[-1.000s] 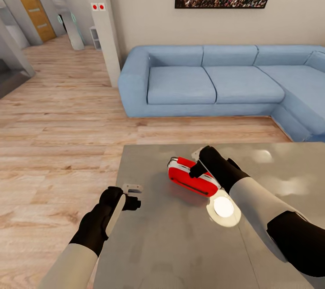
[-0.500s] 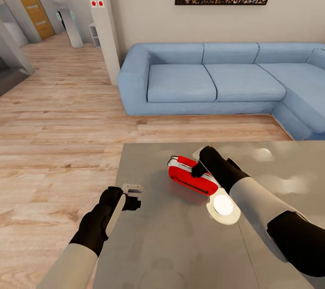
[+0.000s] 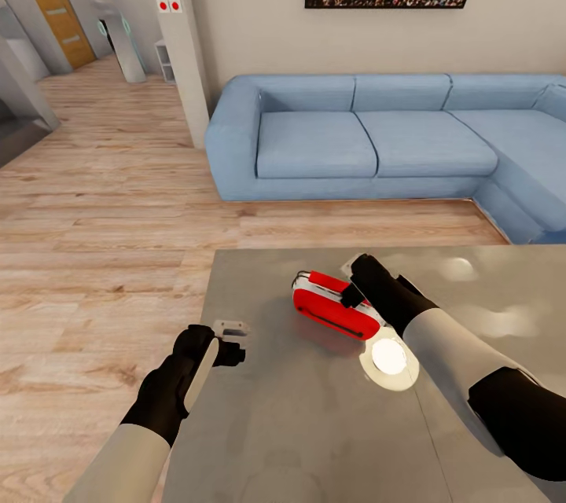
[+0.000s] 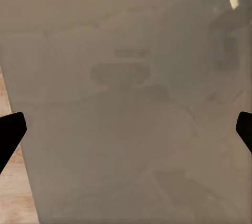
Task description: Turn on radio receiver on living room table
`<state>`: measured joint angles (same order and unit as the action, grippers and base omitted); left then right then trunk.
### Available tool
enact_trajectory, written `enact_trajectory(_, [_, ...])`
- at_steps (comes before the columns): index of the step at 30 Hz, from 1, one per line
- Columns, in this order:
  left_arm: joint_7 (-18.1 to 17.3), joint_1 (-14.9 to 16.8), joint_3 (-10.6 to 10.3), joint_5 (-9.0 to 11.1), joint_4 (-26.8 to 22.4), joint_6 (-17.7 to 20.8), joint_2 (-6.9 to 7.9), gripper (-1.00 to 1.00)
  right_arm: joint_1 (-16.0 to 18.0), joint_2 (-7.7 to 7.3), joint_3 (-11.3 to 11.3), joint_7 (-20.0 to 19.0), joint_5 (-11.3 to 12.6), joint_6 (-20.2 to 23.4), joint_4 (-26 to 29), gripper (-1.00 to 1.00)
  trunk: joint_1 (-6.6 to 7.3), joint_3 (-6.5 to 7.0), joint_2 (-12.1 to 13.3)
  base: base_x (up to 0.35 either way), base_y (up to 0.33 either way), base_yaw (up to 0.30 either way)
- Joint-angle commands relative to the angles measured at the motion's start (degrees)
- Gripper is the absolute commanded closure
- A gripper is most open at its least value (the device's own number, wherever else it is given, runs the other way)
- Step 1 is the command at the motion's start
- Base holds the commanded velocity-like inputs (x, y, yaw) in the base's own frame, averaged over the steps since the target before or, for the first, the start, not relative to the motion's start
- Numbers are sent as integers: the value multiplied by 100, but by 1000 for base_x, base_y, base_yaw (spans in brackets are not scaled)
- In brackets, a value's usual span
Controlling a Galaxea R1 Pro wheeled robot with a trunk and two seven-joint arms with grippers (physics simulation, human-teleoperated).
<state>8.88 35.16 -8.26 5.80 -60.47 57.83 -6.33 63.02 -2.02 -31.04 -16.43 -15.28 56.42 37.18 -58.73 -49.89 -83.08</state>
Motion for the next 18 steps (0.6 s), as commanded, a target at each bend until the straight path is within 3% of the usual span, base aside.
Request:
enact_trajectory(1, [0, 0, 0, 0, 0, 0, 0, -100, 0, -9, 0, 0, 2, 0, 0, -100, 0, 0, 0, 0, 0, 0])
enact_trajectory(18, [0, 0, 0, 0, -1, 0, 0, -100, 0, -73, 2, 0, 22, -7, 0, -100, 0, 0, 0, 0, 0, 0])
